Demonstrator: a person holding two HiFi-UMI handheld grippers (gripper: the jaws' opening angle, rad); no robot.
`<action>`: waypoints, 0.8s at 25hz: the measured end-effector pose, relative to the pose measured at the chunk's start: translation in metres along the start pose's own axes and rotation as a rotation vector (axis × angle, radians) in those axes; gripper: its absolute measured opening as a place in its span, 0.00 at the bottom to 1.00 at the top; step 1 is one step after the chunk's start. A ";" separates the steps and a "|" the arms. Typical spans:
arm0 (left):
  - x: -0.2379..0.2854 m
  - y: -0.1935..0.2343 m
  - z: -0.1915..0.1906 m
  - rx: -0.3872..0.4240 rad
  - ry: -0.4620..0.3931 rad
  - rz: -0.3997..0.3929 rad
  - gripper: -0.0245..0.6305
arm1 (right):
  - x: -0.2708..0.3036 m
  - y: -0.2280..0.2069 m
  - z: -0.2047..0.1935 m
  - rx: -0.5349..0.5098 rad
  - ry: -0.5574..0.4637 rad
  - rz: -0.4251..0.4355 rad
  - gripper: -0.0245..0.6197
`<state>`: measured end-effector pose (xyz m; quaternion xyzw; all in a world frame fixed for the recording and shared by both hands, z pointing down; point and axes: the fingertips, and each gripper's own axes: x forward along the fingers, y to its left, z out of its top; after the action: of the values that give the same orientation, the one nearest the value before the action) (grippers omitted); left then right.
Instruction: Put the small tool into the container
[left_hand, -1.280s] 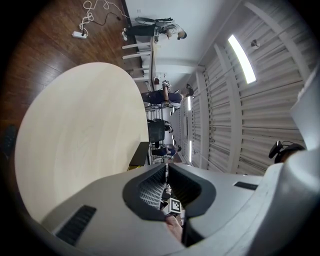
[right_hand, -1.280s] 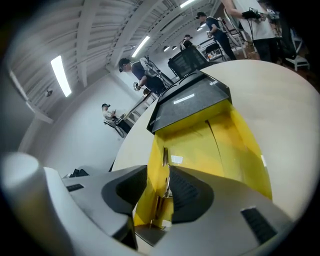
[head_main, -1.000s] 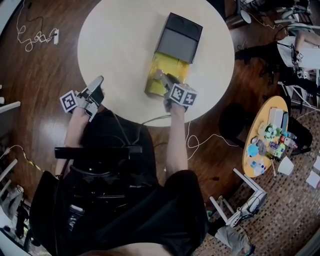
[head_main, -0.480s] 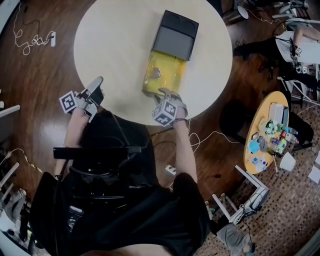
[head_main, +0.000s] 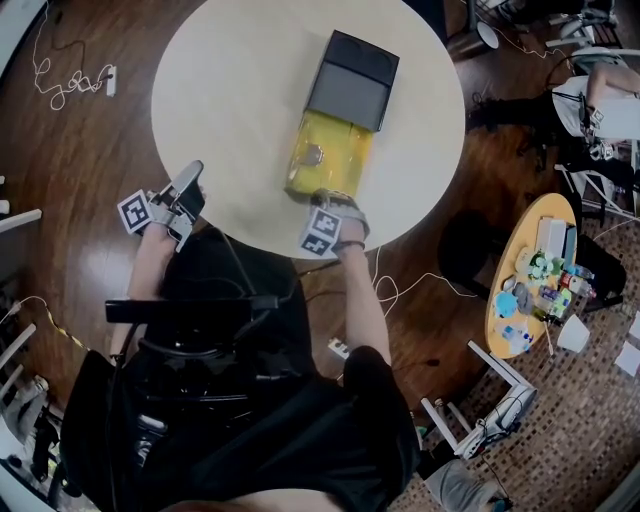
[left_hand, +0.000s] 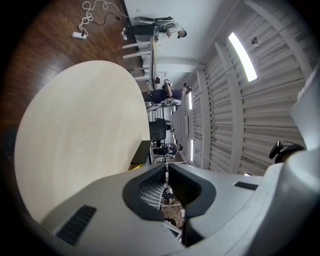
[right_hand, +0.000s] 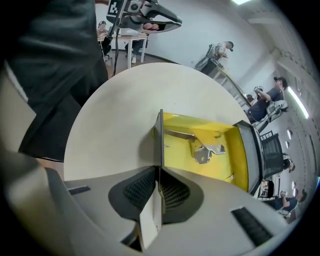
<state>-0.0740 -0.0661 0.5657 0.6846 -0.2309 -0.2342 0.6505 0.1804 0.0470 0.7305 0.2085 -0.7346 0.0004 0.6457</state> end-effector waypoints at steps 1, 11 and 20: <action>0.000 0.000 0.000 0.001 -0.001 0.001 0.07 | -0.001 -0.001 0.000 -0.002 0.003 -0.011 0.09; 0.002 0.001 -0.002 0.005 0.001 0.007 0.07 | -0.001 -0.028 -0.002 -0.012 0.022 -0.082 0.10; -0.002 0.000 0.003 0.006 -0.013 0.009 0.07 | 0.010 -0.046 -0.002 0.010 0.033 -0.092 0.10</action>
<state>-0.0769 -0.0670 0.5658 0.6840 -0.2391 -0.2350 0.6479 0.1954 0.0026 0.7282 0.2454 -0.7136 -0.0220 0.6558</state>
